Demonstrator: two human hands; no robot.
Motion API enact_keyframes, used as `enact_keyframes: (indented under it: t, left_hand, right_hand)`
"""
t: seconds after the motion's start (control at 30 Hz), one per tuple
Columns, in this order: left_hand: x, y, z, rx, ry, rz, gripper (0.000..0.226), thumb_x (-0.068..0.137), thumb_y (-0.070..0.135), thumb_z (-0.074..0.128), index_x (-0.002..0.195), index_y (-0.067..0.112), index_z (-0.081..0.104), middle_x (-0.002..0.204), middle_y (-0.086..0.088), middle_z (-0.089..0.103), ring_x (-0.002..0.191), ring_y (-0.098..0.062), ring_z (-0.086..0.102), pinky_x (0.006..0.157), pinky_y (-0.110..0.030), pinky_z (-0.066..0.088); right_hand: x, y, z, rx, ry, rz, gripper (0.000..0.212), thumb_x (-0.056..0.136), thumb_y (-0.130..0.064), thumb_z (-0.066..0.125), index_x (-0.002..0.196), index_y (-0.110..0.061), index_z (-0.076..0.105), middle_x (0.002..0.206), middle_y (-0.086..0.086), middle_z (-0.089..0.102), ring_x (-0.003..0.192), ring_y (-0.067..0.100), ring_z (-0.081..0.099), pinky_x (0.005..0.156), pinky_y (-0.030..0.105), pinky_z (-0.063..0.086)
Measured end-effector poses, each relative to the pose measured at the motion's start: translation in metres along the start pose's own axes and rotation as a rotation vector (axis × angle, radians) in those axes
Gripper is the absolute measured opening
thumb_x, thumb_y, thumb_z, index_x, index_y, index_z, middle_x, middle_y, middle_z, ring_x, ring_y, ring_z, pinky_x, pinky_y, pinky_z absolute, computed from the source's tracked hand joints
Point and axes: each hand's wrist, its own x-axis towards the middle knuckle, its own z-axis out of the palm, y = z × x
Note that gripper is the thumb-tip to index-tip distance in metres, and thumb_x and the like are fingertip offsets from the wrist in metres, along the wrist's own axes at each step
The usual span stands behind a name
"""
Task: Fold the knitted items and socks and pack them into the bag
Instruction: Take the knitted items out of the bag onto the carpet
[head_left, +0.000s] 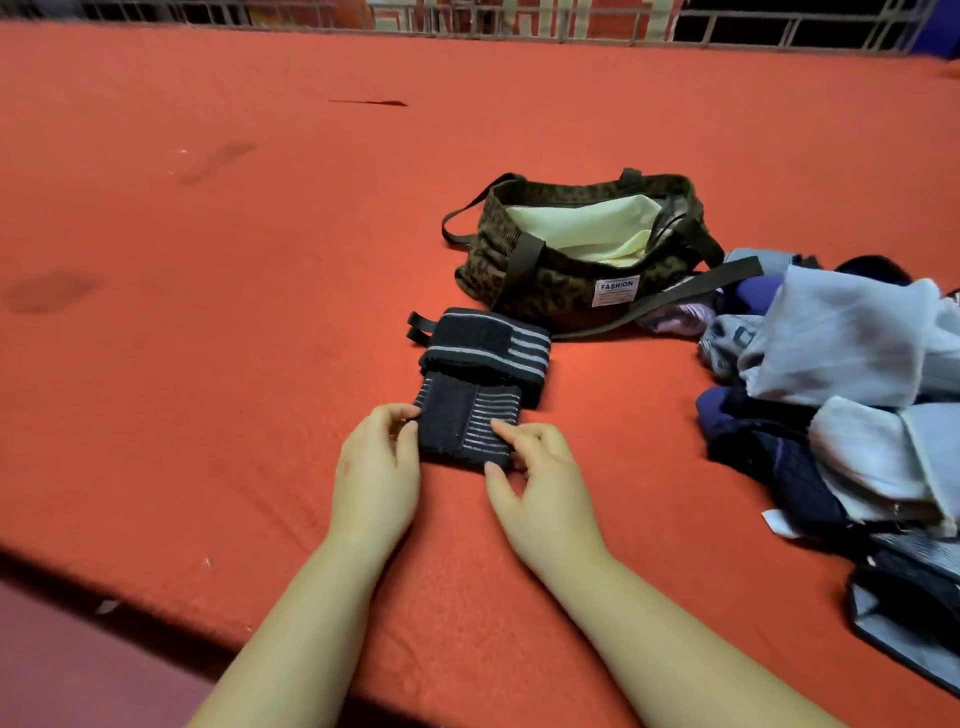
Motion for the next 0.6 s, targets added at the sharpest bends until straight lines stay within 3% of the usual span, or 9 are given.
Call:
enact_keyframes:
  t: [0.07, 0.17, 0.33, 0.5, 0.6]
  left_hand:
    - [0.002, -0.005, 0.006, 0.043, 0.053, 0.018, 0.019, 0.094, 0.012, 0.049, 0.107, 0.016, 0.062, 0.103, 0.005, 0.061, 0.099, -0.012, 0.053, 0.091, -0.024, 0.037]
    - [0.002, -0.006, 0.007, 0.062, 0.082, 0.013, 0.021, 0.094, 0.015, 0.051, 0.109, 0.016, 0.065, 0.1, 0.005, 0.06, 0.097, -0.012, 0.053, 0.086, -0.016, 0.031]
    - [0.0, -0.009, 0.01, 0.26, 0.003, 0.035, 0.036, 0.092, 0.033, 0.055, 0.124, 0.019, 0.06, 0.128, -0.005, 0.053, 0.121, -0.025, 0.045, 0.104, -0.033, 0.03]
    - [-0.002, -0.004, 0.011, 0.406, -0.06, 0.041, 0.047, 0.093, 0.043, 0.049, 0.136, 0.024, 0.048, 0.143, -0.005, 0.041, 0.131, -0.026, 0.033, 0.108, -0.037, 0.026]
    - [-0.004, -0.001, 0.01, 0.492, -0.079, 0.055, 0.05, 0.092, 0.047, 0.042, 0.134, 0.021, 0.052, 0.141, -0.011, 0.045, 0.127, -0.032, 0.04, 0.103, -0.043, 0.034]
  right_hand:
    - [0.0, 0.0, 0.003, -0.076, -0.012, 0.05, 0.046, 0.085, -0.021, 0.061, 0.13, -0.018, 0.056, 0.123, 0.0, 0.049, 0.114, 0.015, 0.05, 0.104, 0.031, 0.039]
    - [0.0, -0.001, 0.001, -0.176, -0.044, 0.041, 0.047, 0.088, -0.022, 0.06, 0.135, -0.02, 0.051, 0.144, 0.0, 0.037, 0.129, 0.016, 0.038, 0.109, 0.025, 0.026]
    - [-0.001, -0.006, 0.0, -0.377, -0.128, 0.001, 0.055, 0.093, -0.033, 0.049, 0.145, -0.023, 0.035, 0.156, -0.005, 0.02, 0.139, 0.015, 0.022, 0.111, 0.034, 0.022]
    - [-0.004, -0.009, 0.002, -0.447, -0.164, -0.005, 0.062, 0.091, -0.043, 0.04, 0.148, -0.022, 0.027, 0.157, -0.001, 0.018, 0.141, 0.016, 0.022, 0.11, 0.038, 0.022]
    - [0.0, -0.012, 0.002, -0.432, -0.153, 0.008, 0.065, 0.088, -0.043, 0.041, 0.147, -0.017, 0.029, 0.157, 0.004, 0.021, 0.14, 0.022, 0.027, 0.108, 0.043, 0.025]
